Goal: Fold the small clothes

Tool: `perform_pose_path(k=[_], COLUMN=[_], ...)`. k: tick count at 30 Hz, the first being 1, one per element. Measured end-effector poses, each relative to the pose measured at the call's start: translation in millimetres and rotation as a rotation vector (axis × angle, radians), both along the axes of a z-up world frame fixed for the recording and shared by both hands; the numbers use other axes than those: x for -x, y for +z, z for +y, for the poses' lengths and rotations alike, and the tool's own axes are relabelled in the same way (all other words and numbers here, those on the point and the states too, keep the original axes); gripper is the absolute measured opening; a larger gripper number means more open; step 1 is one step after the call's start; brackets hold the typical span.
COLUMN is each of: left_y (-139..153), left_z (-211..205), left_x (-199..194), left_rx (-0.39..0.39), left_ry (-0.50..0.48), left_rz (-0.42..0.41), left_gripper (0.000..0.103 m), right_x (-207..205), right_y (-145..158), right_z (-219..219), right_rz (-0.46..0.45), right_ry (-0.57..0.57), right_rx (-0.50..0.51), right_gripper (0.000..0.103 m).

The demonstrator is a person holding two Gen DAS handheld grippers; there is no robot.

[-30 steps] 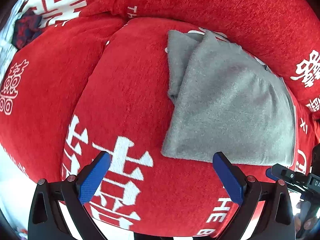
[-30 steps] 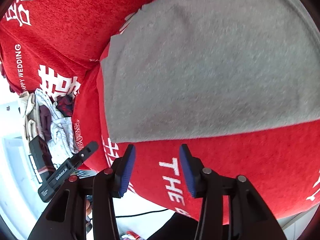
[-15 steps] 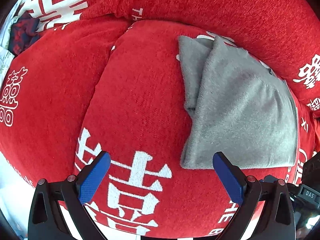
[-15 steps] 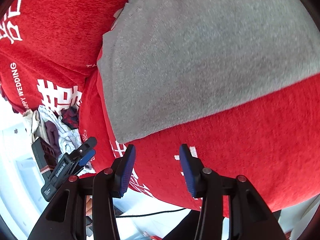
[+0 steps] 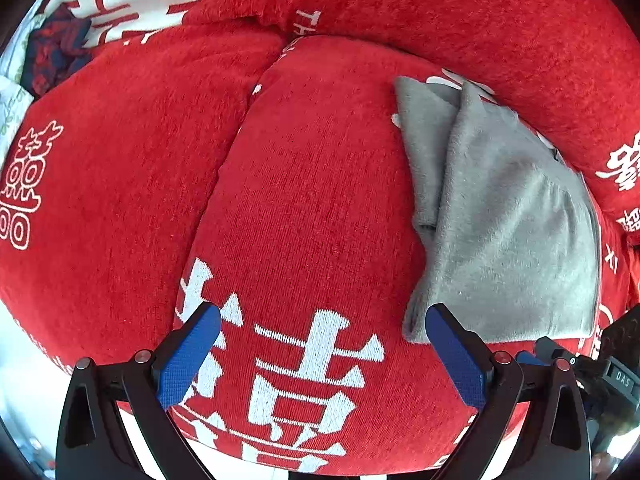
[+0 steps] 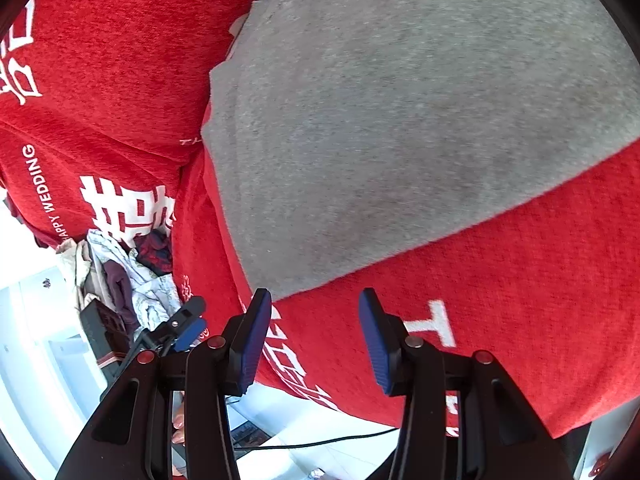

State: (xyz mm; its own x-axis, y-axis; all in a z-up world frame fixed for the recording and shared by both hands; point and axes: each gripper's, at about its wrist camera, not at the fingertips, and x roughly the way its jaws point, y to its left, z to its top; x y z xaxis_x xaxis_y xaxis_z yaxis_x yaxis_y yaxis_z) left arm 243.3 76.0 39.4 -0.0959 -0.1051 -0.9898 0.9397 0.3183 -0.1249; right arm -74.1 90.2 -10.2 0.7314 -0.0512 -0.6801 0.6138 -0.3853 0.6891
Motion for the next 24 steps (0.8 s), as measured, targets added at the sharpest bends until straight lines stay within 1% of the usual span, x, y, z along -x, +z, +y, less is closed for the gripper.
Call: perform_pose_path(k=[5,8,11,13,18,21,24], left_y=[-8.6,-15.5,-19.3,-21.4,-25.9,-26.9,-27.5], left_z=[-3.1,-3.9,-6.6,-8.9,-17.5,-20.7,-23.1], left_x=[-2.9,-4.4,-1.7,4.4,23.4,30.5,32.1], left_rx=[0.010,0.015,0.019,0.013,-0.001,-0.002,0.000], left_ry=[-0.003,-0.004,-0.018,-0.040,-0.119,-0.142,-0.140], left_rz=[0.035,0.082,0.104,0.087,0.008,0.000,0.011], left_gripper=[0.103,0.103,0.103,0.103,0.103,0.103,0.103], right_x=[-3.2,-8.0,-12.4,-15.5,-16.8,-14.9,-13.6], right_y=[-5.6,-10.2,-14.2,-18.0,-28.7,-30.1,-29.8], right_z=[4.7,9.2,14.2,17.1,20.7,19.4,15.7], right_rz=[-0.005,-0.030,-0.064,-0.081,-0.084,-0.082,-0.078], right_ry=[-0.035,-0.058,-0.075,-0.088,-0.128,-0.152,-0.163], right_rx=[-0.011,-0.015,-0.019,-0.020,-0.046,-0.037,-0.020], right_gripper=[0.053,0.054,0.054,0.054,0.054,0.054,0.054])
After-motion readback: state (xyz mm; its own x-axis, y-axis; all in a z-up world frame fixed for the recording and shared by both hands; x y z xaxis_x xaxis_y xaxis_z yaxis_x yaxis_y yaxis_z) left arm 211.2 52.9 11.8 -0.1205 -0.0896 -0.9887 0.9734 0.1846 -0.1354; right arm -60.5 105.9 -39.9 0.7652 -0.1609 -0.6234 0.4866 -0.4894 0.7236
